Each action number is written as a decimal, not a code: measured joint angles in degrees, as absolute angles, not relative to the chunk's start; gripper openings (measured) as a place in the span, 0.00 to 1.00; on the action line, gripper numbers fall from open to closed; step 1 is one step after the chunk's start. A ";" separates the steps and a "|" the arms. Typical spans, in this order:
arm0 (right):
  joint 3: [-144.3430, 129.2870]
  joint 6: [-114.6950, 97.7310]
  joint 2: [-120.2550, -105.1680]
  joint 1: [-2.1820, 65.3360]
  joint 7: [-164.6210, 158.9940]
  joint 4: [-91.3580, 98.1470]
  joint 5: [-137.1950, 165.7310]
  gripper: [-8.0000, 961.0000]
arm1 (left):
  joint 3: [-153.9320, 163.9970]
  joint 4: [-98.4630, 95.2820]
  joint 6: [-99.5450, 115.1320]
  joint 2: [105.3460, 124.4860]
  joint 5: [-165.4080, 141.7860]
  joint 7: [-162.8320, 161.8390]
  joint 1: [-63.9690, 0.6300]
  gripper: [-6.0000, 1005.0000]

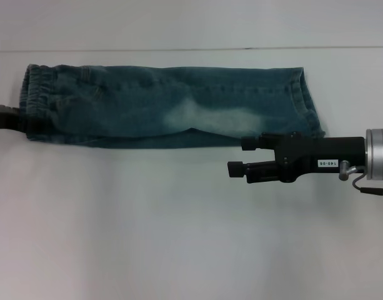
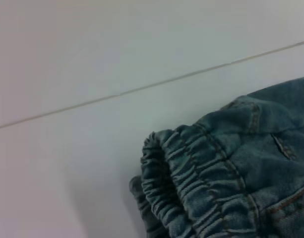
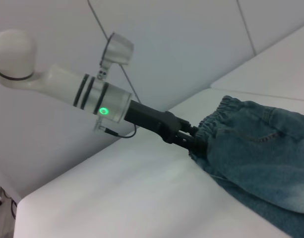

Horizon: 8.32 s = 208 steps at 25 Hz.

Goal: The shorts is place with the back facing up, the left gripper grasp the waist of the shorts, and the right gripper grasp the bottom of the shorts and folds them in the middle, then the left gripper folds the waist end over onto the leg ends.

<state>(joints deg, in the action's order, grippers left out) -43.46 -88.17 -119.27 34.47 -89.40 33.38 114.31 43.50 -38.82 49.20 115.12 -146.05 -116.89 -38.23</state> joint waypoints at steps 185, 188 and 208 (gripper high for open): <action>-15.46 -106.54 -118.20 28.37 -80.09 46.22 134.52 0.95 | 37.86 -52.29 97.60 119.43 -123.91 -104.06 -25.69 0.95; -15.86 -105.68 -118.46 28.37 -80.10 46.17 134.54 0.97 | 37.88 -52.29 97.60 119.43 -123.69 -104.06 -25.89 0.95; -17.11 -101.82 -119.26 28.93 -80.16 45.39 134.56 0.96 | 37.88 -51.77 97.65 119.78 -123.47 -104.06 -26.73 0.94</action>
